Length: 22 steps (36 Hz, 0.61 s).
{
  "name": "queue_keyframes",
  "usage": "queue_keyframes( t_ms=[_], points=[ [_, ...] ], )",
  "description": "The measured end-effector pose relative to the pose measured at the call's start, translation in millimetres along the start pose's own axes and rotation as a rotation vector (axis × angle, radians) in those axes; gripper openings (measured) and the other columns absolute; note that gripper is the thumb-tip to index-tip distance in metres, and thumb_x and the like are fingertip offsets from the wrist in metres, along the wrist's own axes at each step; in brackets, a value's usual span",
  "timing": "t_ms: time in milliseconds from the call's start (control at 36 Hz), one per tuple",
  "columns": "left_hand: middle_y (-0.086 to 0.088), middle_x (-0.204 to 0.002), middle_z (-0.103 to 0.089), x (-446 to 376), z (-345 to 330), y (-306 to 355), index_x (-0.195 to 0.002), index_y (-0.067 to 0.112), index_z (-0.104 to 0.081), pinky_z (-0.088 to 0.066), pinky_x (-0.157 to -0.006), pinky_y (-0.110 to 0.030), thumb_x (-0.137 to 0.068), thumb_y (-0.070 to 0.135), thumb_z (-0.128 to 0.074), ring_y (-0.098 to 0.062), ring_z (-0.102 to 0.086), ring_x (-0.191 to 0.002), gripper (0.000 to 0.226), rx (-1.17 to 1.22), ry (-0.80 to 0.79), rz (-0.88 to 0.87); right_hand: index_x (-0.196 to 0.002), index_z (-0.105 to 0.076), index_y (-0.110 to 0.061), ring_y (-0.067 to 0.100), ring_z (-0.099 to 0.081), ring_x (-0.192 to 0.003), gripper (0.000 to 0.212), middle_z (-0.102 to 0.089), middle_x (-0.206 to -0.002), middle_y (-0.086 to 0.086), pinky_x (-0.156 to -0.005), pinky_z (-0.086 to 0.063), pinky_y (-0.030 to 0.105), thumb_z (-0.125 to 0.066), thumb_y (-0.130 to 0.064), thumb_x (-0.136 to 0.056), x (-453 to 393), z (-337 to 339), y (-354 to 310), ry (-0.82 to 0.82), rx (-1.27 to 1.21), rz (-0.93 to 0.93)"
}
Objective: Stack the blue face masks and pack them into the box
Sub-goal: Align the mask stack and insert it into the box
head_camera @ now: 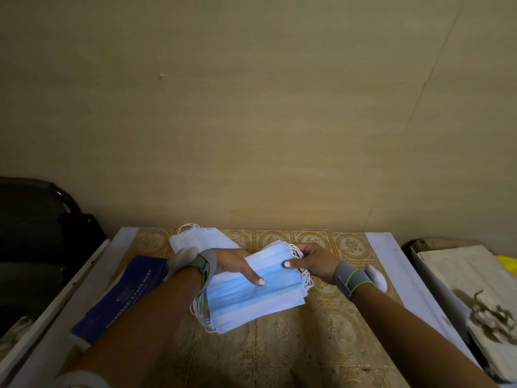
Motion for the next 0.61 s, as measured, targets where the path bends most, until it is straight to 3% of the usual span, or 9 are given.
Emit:
queue_keyframes(
  t_ms=[83,194,333,444,556,611],
  points=[
    [-0.005,-0.114,-0.063,0.0,0.6,-0.4,-0.111,0.016,-0.058,-0.049,-0.096,-0.035,-0.082,0.021,-0.07,-0.024,-0.061,-0.102,0.032,-0.01,0.011,0.0,-0.103,-0.068,0.003,0.017,-0.072,-0.071,0.027,-0.076,-0.076,-0.003,-0.066,-0.06,0.031,-0.07,-0.001,-0.077,-1.1,0.7,1.7,0.041,0.045,-0.026],
    [-0.004,-0.113,-0.062,-0.1,-1.9,-1.6,-0.111,0.016,-0.057,-0.048,-0.095,-0.033,-0.083,0.02,-0.069,-0.022,-0.059,-0.1,0.031,-0.033,0.028,-0.003,-0.085,-0.072,-0.001,0.017,-0.069,-0.065,0.012,-0.073,-0.07,-0.001,-0.066,-0.061,0.031,-0.075,-0.005,-0.074,-2.6,3.9,5.2,0.091,0.125,-0.054],
    [-0.006,-0.12,-0.062,-2.6,-4.0,-7.3,-0.125,0.011,-0.056,-0.047,-0.102,-0.037,-0.079,0.025,-0.073,-0.022,-0.059,-0.106,0.051,-0.065,0.057,0.027,-0.072,-0.069,-0.004,0.018,-0.062,-0.057,0.017,-0.067,-0.062,0.006,-0.052,-0.052,0.021,-0.081,-0.014,-0.065,-0.9,10.0,4.9,0.117,0.185,-0.112],
    [-0.003,-0.113,-0.062,-0.5,-1.1,-11.7,-0.113,0.017,-0.059,-0.047,-0.099,-0.035,-0.08,0.023,-0.072,-0.022,-0.059,-0.103,0.036,-0.049,0.046,0.03,-0.07,-0.066,-0.005,0.011,-0.061,-0.044,0.01,-0.064,-0.05,0.001,-0.047,-0.054,0.018,-0.072,0.0,-0.075,2.2,20.8,4.9,0.119,0.13,-0.137],
    [-0.003,-0.113,-0.062,0.4,-3.3,-7.2,-0.111,0.017,-0.058,-0.048,-0.097,-0.034,-0.081,0.023,-0.07,-0.022,-0.06,-0.103,0.033,-0.044,0.026,0.035,-0.071,-0.065,-0.008,0.009,-0.06,-0.048,0.013,-0.059,-0.062,0.007,-0.049,-0.053,0.018,-0.067,0.002,-0.079,3.2,21.9,4.0,0.125,0.121,-0.117],
    [-0.003,-0.112,-0.062,1.7,-3.4,-5.0,-0.11,0.017,-0.058,-0.048,-0.098,-0.035,-0.082,0.022,-0.07,-0.022,-0.059,-0.103,0.031,-0.04,0.031,0.036,-0.077,-0.064,-0.012,0.013,-0.058,-0.062,0.011,-0.058,-0.072,0.006,-0.058,-0.051,0.02,-0.067,-0.002,-0.08,3.9,20.1,4.7,0.103,0.121,-0.115]
  ],
)
Point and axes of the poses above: each hand's wrist, its own x-axis away from the middle knuckle, its own z-axis out of the back of the hand, y = z × x, the point moved 2 cm from there along -x, towards the middle knuckle
